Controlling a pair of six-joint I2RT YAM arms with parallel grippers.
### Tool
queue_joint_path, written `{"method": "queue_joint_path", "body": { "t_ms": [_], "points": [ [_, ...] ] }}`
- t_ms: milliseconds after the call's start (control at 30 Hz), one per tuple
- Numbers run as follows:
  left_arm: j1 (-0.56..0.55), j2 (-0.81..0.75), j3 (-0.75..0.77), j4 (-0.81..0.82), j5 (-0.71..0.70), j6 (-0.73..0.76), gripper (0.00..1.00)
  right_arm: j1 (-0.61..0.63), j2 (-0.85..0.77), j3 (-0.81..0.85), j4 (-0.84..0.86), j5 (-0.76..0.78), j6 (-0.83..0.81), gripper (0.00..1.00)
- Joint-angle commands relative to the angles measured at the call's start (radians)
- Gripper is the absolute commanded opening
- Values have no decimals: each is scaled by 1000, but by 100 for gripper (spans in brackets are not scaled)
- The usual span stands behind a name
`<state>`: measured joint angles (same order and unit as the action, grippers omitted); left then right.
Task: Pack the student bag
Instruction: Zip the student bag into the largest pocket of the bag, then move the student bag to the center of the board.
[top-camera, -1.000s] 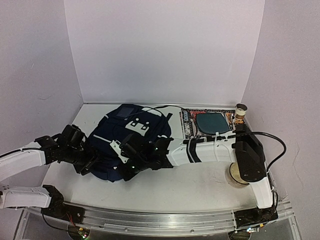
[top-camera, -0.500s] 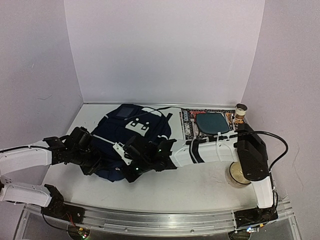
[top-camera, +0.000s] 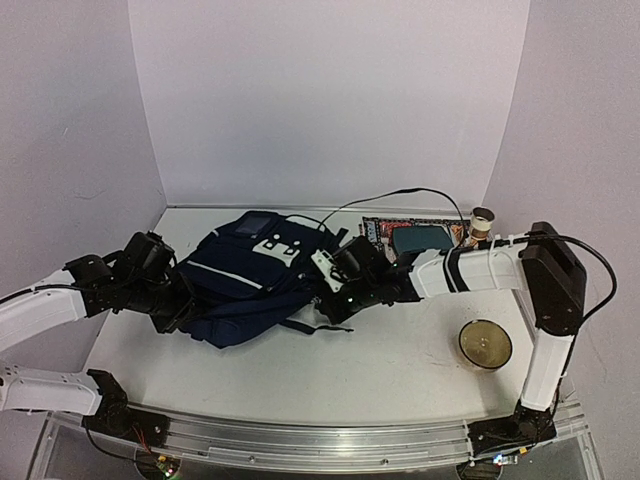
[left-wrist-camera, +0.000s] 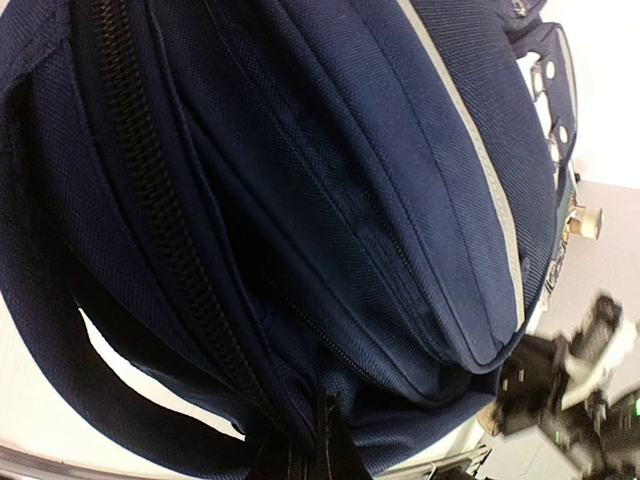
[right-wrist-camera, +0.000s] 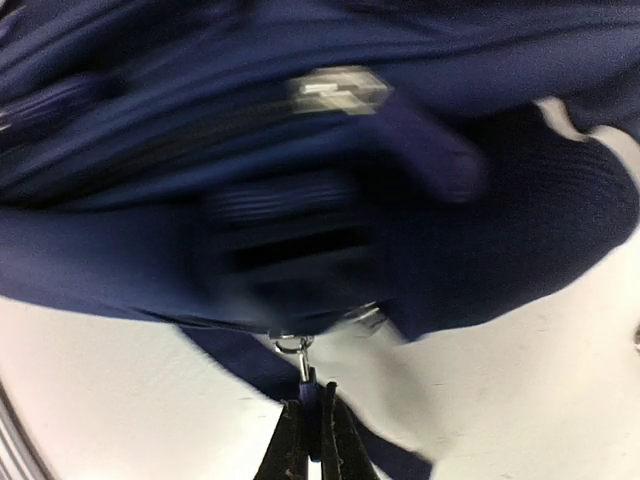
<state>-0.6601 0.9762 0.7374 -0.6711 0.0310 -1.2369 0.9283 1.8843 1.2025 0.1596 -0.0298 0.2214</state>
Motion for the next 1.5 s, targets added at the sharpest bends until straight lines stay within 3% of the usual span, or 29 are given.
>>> {"method": "queue_joint_path", "body": {
  "t_ms": [0, 133, 367, 433, 533, 733, 867, 933, 1033, 1200, 1300, 1467],
  "points": [
    [11, -72, 51, -145, -76, 50, 0, -97, -43, -20, -120, 130, -13, 0],
    [11, -68, 27, -123, -34, 55, 0, -97, -26, 13, -98, 56, 10, 0],
    [6, -5, -23, 57, 143, 79, 0, -98, -4, 41, -61, 46, 14, 0],
    [1, -3, -43, 93, 155, 74, 1, -98, -13, 48, -56, 51, 15, 12],
    [-13, -8, -70, 134, 167, 66, 4, -98, -58, 40, -52, 75, 25, 40],
    [-88, 40, -117, 297, 180, 42, 7, -114, -184, 18, -52, 130, 44, 67],
    [-162, 170, -62, 391, 157, 87, 13, -181, -237, 28, -52, 177, 54, 84],
    [-177, 237, 8, 403, 158, 146, 18, -235, -260, 37, -51, 201, 45, 89],
    [-179, 319, 107, 404, 156, 231, 33, -316, -297, 38, -37, 250, 27, 98],
    [-154, 386, 272, 301, 25, 397, 60, -472, -415, -13, -11, 264, 18, 98],
    [-54, 411, 329, 252, 6, 472, 74, -546, -502, -59, -3, 280, 7, 98],
    [122, 390, 384, 234, 5, 562, 87, -617, -666, -143, -3, 319, -10, 98]
  ]
}}
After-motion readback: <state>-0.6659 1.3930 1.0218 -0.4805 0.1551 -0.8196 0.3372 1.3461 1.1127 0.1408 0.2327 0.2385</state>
